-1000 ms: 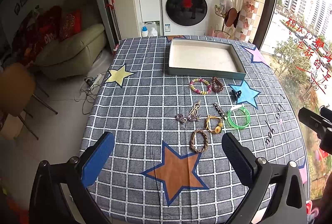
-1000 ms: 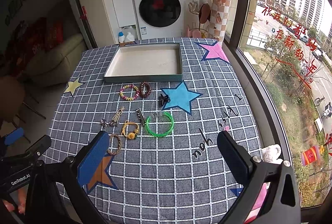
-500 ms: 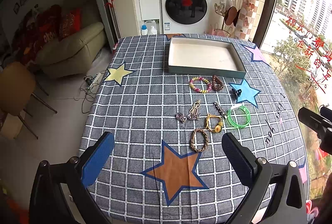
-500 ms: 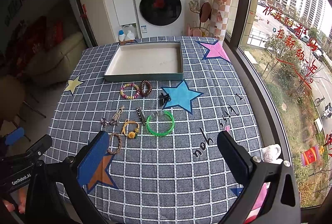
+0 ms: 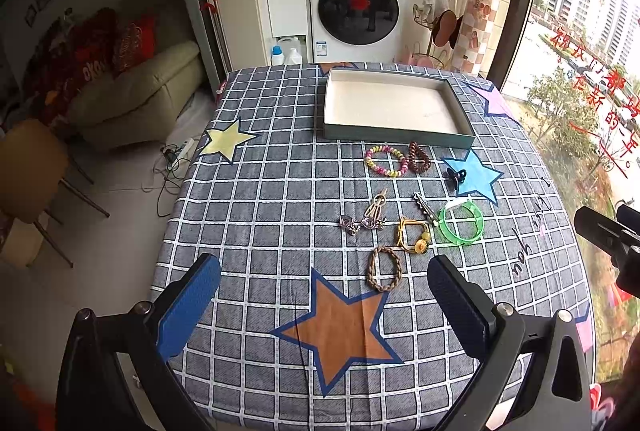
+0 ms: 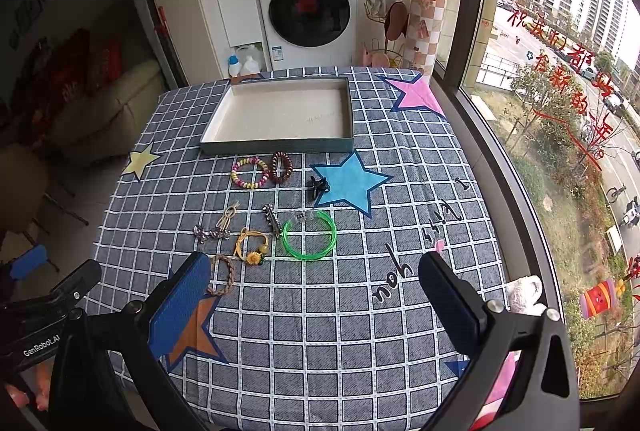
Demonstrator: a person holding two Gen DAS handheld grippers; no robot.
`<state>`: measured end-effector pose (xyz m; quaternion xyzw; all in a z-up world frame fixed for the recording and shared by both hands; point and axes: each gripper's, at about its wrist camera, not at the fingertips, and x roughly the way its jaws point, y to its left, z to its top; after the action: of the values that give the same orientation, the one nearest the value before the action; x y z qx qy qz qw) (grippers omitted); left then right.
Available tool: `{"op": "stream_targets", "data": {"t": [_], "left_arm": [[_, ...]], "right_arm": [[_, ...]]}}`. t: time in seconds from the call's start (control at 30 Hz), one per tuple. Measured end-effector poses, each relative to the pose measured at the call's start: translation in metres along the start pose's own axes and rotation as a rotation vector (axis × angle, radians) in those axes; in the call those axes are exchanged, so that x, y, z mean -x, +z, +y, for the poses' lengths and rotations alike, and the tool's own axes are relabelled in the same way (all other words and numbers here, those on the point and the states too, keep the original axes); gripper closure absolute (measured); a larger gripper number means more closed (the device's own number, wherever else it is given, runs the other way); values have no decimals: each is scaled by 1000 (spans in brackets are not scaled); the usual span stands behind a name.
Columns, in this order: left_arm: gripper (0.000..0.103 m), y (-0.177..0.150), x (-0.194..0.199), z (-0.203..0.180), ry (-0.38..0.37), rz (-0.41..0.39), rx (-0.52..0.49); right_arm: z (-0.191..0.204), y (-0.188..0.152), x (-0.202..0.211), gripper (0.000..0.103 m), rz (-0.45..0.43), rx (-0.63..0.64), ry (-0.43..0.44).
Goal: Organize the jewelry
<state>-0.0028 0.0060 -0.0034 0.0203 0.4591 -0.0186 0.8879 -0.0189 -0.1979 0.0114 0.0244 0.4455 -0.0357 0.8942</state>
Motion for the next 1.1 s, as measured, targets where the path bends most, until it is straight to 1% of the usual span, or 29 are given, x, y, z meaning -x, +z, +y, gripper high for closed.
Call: {"op": "stream_targets", "data": {"t": [0.37, 0.47, 0.53, 0.67, 0.8, 0.97, 1.1], "left_arm": [[0, -1, -8, 1, -2, 20, -2], [0, -1, -15, 2, -9, 43, 0], [0, -2, -23, 3, -24, 74, 4], [0, -5, -44, 6, -28, 149, 19], [0, -10, -69, 5, -34, 211, 27], [0, -14, -105, -2, -12, 268, 3], [0, -17, -133, -7, -25, 307, 6]], "right_arm": [[1, -1, -2, 0, 12, 0, 2], [1, -2, -6, 0, 26, -1, 5], [0, -3, -10, 0, 37, -2, 7], [-4, -3, -24, 0, 87, -13, 14], [-8, -8, -47, 0, 156, -8, -1], [-16, -12, -81, 0, 236, -7, -13], [-23, -9, -110, 0, 281, -11, -26]]}}
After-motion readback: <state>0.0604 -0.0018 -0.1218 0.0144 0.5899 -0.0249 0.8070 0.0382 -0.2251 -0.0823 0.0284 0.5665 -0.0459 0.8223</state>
